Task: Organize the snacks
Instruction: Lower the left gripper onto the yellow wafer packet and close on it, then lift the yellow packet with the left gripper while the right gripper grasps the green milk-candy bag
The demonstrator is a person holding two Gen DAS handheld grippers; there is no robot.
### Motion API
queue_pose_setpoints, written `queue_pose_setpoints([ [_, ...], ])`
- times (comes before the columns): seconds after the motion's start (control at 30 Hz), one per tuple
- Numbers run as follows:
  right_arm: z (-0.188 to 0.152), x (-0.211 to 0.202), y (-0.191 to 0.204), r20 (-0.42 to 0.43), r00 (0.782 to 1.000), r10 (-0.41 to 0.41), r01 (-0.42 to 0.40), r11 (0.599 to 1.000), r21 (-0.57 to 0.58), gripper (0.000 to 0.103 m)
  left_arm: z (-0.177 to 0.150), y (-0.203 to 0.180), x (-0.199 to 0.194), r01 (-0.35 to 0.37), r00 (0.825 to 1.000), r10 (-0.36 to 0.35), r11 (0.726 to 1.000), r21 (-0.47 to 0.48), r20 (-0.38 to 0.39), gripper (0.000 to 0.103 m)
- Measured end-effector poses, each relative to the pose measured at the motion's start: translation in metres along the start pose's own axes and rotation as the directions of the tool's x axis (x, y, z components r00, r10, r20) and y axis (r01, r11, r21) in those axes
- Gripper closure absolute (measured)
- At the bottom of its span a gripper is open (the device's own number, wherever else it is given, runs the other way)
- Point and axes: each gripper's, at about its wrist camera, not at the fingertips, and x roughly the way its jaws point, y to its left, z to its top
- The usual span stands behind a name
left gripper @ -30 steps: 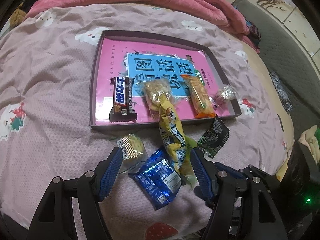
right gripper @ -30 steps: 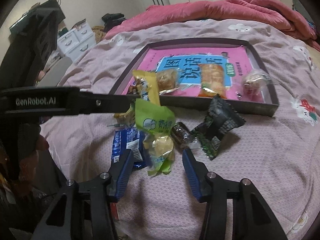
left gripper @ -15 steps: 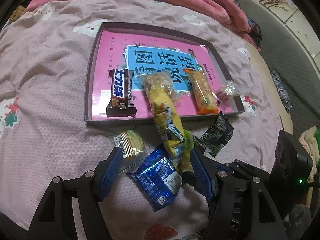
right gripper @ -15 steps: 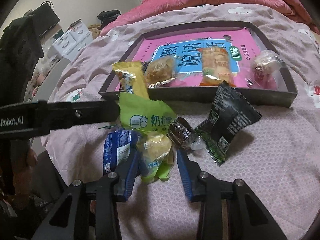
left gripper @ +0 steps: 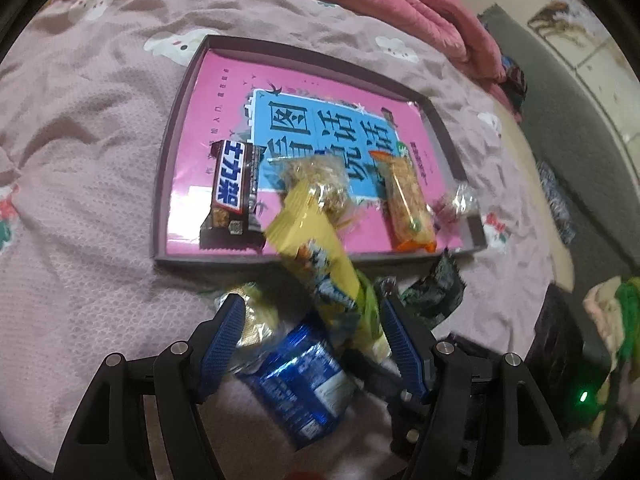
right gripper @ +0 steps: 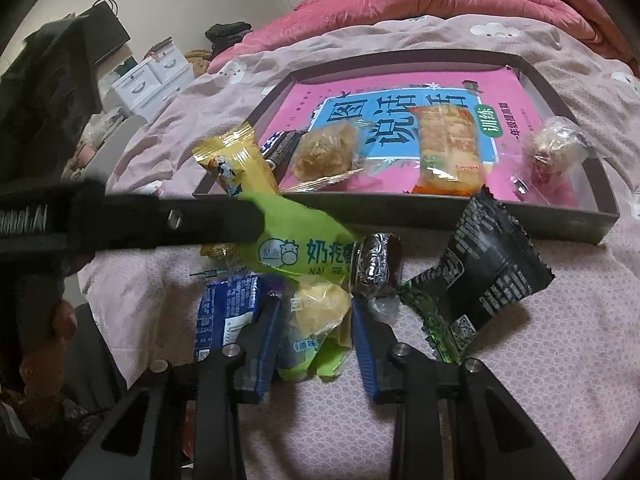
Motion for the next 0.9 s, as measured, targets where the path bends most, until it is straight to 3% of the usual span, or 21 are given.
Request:
queue_pose_setpoints([
  [0.3,-0.012,-0.017,-0.009,0.007,1.0,0.021,-0.021,0.999,0.048,0.071,0.007,0.004,0.011,0.097,0.995,-0.096,0.993,-0.073,0.006,0.034],
  [0.37,-0.013,-0.023,-0.013,0.018,1.0,0.018,-0.019,0.998,0.064,0.071,0.009,0.003,0.014,0.101,0.995,-0.102,0.992,-0.079,0.002,0.04],
  [0.43,-0.014,-0.025,-0.017,0.02,1.0,0.022,-0.023,0.996,0.081,0.071,0.009,0.004,0.019,0.1,0.995,-0.101,0.991,-0.089,-0.012,0.059],
  [0.5,-0.014,-0.024,-0.02,0.014,1.0,0.019,-0.02,0.995,0.096,0.071,0.009,0.005,0.027,0.094,0.994,-0.098,0.991,-0.096,-0.037,0.069],
  [0.6,-0.013,-0.023,-0.02,0.011,1.0,0.02,-0.021,0.995,0.098,0.071,0.008,0.004,0.03,0.102,0.993,-0.106,0.991,-0.09,-0.042,0.072],
  [0.73,-0.014,-0.024,-0.019,0.018,1.0,0.024,-0.025,0.995,0.096,0.071,0.006,0.004,0.033,0.108,0.993,-0.112,0.99,-0.089,-0.041,0.085],
  [0.9,-0.013,-0.03,-0.016,0.043,0.998,0.043,-0.046,0.996,0.081,0.071,0.002,0.003,0.025,0.116,0.993,-0.118,0.991,-0.065,-0.027,0.087],
])
